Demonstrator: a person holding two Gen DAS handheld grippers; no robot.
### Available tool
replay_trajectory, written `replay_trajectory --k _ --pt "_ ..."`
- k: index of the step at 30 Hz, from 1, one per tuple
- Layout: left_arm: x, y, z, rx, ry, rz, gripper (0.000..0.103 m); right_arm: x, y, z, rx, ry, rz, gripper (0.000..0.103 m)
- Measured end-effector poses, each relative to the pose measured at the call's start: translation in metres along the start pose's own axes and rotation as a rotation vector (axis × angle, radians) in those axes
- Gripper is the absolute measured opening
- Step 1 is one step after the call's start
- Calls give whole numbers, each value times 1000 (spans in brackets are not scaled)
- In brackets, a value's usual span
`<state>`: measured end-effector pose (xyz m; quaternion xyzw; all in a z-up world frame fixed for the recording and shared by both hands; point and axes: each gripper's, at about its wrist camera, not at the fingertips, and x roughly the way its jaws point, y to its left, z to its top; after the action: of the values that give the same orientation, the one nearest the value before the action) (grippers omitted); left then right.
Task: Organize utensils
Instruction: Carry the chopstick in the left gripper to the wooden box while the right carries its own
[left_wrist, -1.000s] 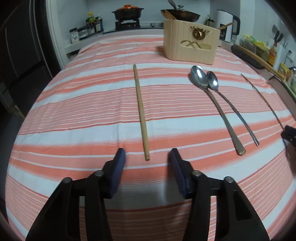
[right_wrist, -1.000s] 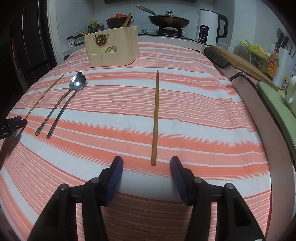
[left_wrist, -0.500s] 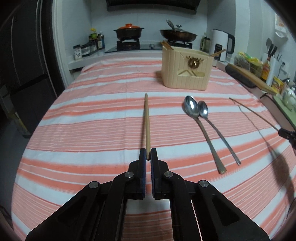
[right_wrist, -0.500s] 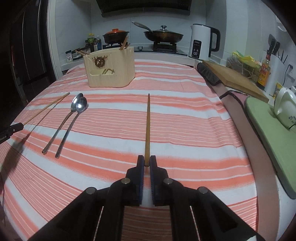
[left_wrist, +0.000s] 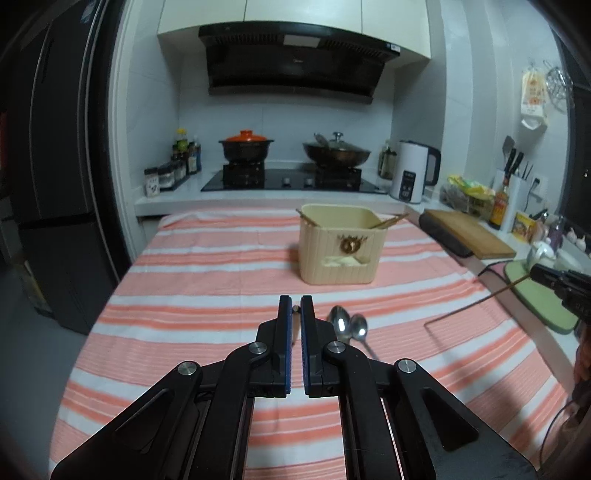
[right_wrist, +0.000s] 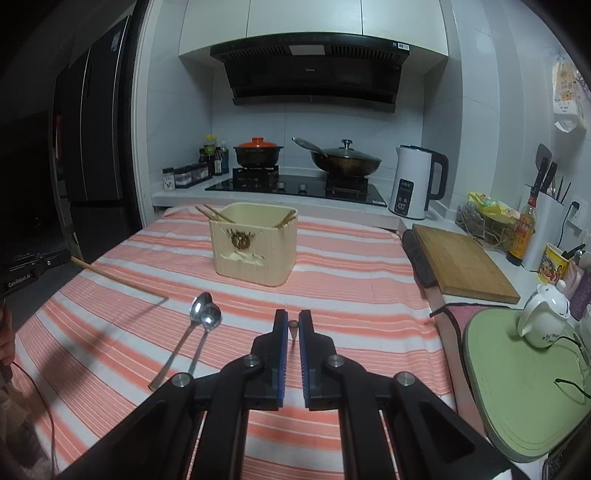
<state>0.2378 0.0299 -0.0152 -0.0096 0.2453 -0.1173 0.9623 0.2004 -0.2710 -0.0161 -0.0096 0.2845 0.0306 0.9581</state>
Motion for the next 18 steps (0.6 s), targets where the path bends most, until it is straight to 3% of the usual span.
replay_trajectory --k 7,18 --pt "-20 -11 26 -1 -50 -56 2 -14 7 25 25 -44 60 6" --pt "-22 -24 34 -9 -36 -111 2 -26 16 43 47 -56 115 6"
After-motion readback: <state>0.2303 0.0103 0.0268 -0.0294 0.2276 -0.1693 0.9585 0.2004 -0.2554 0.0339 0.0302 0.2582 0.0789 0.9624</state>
